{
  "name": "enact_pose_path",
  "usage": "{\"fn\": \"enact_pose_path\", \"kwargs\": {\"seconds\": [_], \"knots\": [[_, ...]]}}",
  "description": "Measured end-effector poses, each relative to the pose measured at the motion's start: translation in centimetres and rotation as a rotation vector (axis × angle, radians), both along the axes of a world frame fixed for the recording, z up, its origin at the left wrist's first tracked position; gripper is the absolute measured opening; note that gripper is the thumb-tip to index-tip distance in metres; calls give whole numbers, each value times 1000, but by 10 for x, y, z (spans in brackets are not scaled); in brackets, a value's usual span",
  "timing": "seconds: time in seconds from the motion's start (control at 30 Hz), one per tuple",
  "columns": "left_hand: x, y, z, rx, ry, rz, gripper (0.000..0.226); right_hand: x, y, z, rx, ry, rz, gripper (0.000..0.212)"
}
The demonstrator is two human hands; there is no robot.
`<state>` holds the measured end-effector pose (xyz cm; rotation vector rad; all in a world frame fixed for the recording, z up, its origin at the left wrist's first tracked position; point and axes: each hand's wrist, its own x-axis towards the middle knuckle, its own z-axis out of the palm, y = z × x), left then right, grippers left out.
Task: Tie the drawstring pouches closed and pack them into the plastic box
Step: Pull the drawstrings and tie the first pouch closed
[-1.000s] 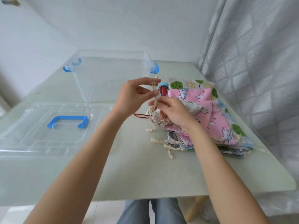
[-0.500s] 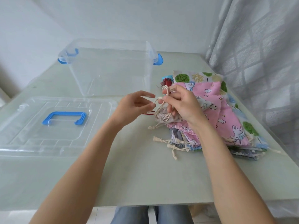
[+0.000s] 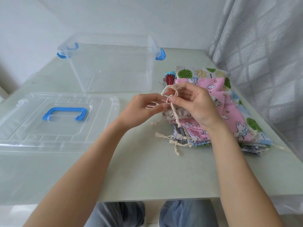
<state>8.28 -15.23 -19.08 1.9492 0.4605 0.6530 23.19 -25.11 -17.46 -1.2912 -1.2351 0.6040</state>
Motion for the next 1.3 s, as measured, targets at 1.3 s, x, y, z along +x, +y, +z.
{"fn": "enact_pose_path", "kwargs": {"seconds": [1.3], "knots": [[-14, 15, 1, -425, -263, 348, 19, 24, -26, -5, -70, -193, -370, 11]]}}
